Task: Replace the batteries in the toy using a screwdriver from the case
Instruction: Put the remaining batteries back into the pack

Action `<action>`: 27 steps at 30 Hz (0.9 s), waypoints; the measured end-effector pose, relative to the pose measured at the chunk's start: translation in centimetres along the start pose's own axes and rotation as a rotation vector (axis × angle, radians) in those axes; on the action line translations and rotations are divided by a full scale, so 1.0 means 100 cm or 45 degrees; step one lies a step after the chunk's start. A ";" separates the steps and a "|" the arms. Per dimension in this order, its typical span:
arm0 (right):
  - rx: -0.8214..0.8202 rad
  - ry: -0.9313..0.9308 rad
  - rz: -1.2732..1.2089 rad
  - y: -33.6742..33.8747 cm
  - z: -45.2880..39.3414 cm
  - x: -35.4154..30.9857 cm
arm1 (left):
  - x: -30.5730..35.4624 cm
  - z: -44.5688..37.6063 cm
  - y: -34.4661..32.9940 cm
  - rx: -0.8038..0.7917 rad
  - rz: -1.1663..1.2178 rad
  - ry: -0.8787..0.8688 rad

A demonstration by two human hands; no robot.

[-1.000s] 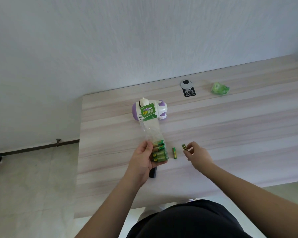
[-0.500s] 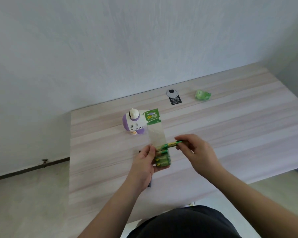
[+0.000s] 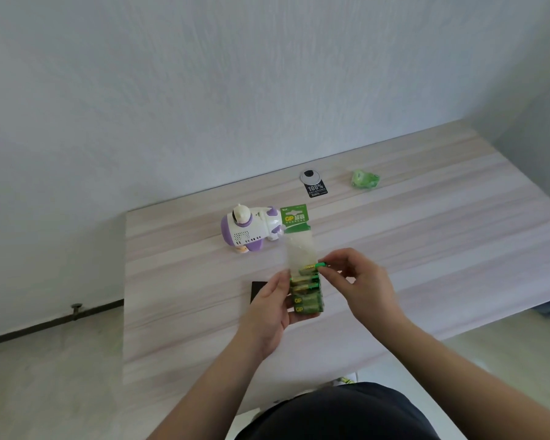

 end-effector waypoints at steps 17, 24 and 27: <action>-0.102 0.442 0.415 -0.018 -0.005 0.002 | -0.001 -0.004 0.005 0.184 -0.170 -0.055; -0.105 0.378 0.321 -0.019 -0.006 0.018 | -0.010 -0.012 0.008 0.311 -0.221 -0.028; -0.122 0.373 0.326 -0.020 -0.009 0.023 | -0.013 -0.016 0.009 0.349 -0.229 -0.004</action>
Point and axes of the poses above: each hand's wrist, its own z-axis away from the middle knuckle, its own y-axis out of the back of the hand, x = y × z, the point moved 9 cm from there along -z, towards the middle knuckle, and after that the axes turned 12 degrees about -z, right-handed, at the moved point
